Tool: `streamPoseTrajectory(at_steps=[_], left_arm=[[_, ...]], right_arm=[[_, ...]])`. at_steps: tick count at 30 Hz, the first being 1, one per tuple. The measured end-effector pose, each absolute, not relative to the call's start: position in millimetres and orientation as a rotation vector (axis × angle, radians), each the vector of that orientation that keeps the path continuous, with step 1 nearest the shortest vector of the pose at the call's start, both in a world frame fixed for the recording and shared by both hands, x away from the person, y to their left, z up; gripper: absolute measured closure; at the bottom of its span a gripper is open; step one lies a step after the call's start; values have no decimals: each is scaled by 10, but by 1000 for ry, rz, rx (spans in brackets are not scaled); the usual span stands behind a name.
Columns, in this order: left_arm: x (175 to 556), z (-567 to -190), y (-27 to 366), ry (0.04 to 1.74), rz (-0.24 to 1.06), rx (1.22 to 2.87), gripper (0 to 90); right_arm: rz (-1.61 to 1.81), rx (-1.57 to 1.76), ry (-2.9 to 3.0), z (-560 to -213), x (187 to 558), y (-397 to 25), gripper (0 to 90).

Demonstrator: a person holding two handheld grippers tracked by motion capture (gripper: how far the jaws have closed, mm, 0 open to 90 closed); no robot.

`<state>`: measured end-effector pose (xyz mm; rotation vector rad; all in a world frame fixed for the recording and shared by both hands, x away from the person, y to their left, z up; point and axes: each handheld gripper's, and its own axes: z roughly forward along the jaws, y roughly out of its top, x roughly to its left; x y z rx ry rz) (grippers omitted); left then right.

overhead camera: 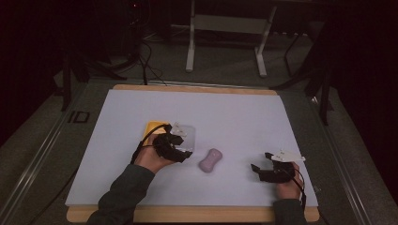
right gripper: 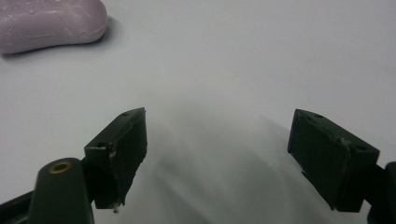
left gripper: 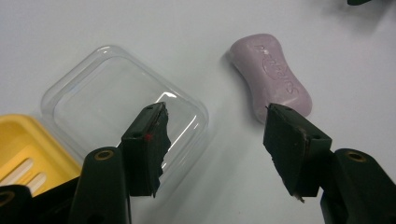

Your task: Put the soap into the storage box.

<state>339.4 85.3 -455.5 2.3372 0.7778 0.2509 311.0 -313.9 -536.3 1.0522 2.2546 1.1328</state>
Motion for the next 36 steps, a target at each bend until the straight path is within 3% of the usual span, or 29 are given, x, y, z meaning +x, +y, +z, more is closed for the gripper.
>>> streamPoseTrajectory(at_steps=[20,36], left_arm=[[3524,-4493,542,725,231,2380,420],[3592,-4534,372,737,220,2420,381]], right_arm=[[1138,1047,2252,-5362,3110,-3143,194],[1138,1049,2252,-5362,3110,-3143,194]])
